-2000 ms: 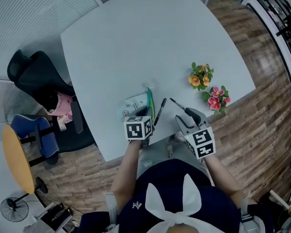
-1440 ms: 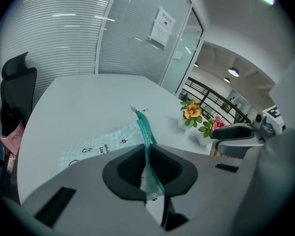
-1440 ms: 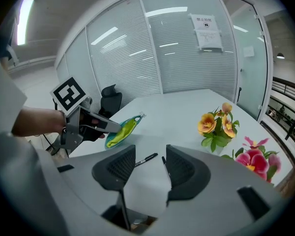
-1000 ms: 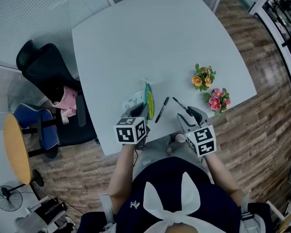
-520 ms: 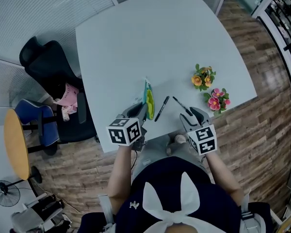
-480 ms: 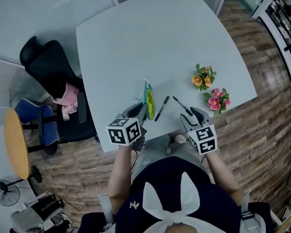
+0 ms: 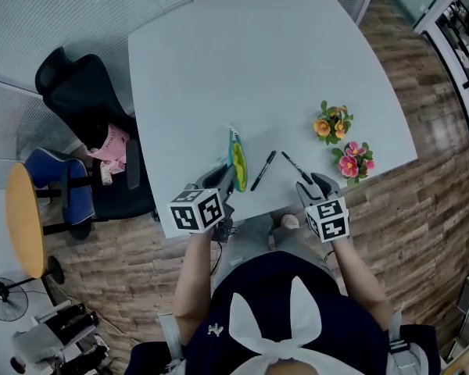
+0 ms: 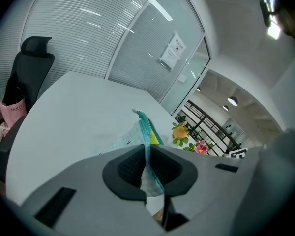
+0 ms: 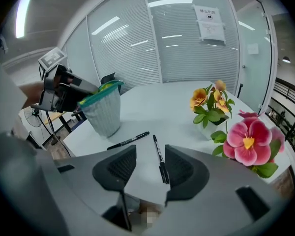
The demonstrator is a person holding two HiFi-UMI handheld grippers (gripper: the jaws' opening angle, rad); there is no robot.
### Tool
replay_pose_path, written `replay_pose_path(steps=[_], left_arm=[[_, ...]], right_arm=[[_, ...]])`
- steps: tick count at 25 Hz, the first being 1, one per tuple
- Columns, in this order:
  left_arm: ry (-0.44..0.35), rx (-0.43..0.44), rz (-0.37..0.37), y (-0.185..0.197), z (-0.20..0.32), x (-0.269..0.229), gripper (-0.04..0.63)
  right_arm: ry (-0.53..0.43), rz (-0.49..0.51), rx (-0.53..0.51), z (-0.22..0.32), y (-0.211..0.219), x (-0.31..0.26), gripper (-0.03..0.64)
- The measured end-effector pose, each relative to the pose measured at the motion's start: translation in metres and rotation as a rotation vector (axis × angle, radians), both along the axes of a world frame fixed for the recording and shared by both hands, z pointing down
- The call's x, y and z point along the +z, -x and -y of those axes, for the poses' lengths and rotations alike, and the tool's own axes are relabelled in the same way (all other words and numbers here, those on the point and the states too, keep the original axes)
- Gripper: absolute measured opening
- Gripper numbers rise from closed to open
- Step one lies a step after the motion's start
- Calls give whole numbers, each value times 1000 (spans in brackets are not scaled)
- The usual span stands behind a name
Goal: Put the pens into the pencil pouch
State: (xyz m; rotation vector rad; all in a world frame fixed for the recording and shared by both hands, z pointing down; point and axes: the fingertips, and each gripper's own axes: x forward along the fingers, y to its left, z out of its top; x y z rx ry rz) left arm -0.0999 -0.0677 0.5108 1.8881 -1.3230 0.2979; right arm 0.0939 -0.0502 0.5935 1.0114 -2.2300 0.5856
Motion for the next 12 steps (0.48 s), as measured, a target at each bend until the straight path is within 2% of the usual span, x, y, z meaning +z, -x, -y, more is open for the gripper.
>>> replay_pose_path(steps=[12], left_arm=[[5, -9, 23, 3, -4, -1, 46]], right_arm=[[58, -103, -9, 2, -18, 54, 164]])
